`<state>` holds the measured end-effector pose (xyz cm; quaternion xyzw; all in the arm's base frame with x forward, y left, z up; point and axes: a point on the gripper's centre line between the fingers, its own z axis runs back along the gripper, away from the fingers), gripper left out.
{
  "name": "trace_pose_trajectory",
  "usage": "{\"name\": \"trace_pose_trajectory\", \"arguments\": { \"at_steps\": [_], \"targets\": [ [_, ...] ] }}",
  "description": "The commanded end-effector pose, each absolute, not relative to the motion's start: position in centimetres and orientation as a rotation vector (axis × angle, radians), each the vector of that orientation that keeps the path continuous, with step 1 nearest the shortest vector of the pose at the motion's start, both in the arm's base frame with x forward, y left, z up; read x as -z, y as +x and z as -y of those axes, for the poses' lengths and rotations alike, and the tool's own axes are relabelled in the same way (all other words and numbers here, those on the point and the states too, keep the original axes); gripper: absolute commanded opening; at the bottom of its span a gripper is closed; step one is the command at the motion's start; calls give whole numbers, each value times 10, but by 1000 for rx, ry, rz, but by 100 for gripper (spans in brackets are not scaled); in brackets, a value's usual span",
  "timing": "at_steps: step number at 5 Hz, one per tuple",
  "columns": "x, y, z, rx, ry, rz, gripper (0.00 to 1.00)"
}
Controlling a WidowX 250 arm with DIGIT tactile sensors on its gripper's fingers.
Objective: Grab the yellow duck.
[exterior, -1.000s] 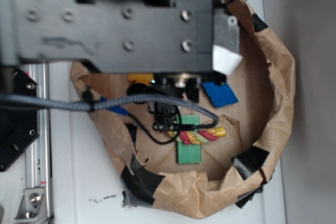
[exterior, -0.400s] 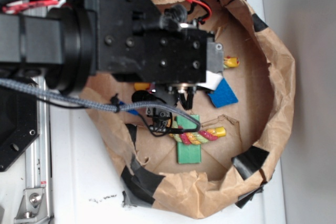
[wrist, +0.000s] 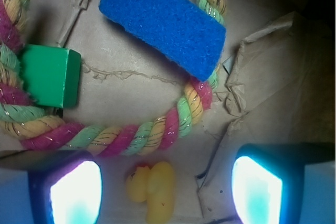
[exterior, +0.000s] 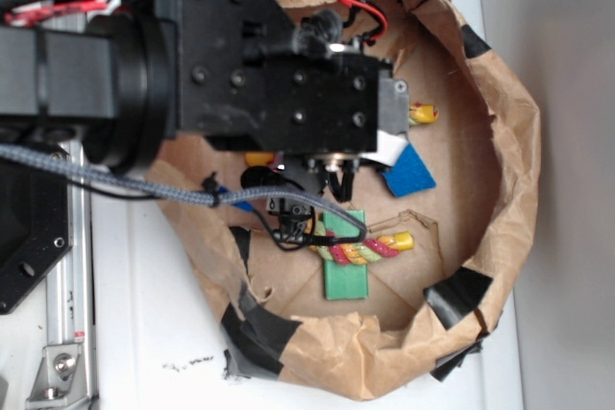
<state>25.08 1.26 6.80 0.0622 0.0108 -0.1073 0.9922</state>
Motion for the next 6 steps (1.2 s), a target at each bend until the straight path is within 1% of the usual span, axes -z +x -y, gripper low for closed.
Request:
{"name": "trace_pose_trajectory", "arguments": {
  "at_steps": [1,2,3,4,5,6],
  "targets": [
    [-76,255,-12,208,129,12,100],
    [-58,245,-18,244,144,67,100],
    [-57,238,-26,208,143,99,100],
    [-53,243,-33,189,137,110,100],
    [-50,245,-32,207,150,94,100],
    [-51,236,-31,208,138,73,100]
  ]
}}
